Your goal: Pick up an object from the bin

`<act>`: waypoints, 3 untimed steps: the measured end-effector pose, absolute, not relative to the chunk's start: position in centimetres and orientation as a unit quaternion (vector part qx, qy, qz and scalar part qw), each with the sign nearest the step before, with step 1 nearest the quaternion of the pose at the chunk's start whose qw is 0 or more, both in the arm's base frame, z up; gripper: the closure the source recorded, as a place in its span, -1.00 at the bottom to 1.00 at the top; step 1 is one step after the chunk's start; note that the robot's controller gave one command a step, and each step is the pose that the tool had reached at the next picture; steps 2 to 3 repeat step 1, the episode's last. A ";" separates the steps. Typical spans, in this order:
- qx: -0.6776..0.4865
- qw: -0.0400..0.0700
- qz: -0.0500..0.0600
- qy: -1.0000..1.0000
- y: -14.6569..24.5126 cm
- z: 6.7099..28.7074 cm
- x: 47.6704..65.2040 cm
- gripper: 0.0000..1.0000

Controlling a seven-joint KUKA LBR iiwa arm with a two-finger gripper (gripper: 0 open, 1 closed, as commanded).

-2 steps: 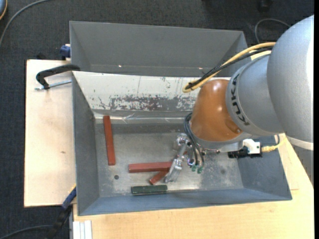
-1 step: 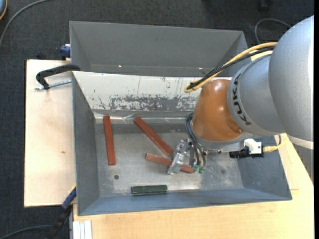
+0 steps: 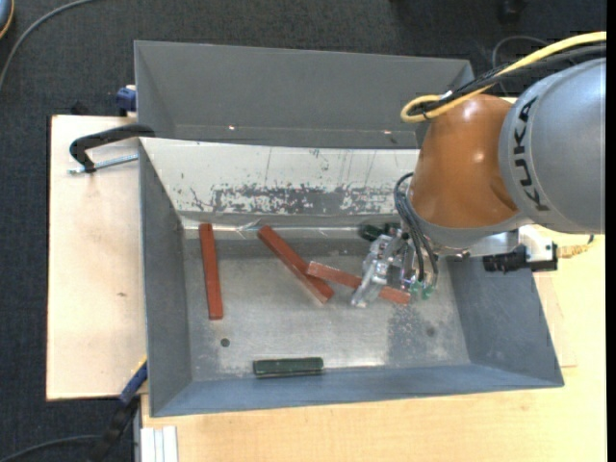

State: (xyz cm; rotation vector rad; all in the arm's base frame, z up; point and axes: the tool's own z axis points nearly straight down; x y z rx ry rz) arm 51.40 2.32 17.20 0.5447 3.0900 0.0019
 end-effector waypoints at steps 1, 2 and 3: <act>0.180 0.007 0.001 0.984 1.3 24.3 53.0 1.00; 0.180 0.007 0.001 0.984 1.3 24.3 53.0 1.00; 0.180 0.007 0.001 0.984 1.3 24.3 53.0 1.00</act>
Offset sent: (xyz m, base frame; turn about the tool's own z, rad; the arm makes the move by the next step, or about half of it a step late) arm 0.0134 -0.0107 0.0655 0.0147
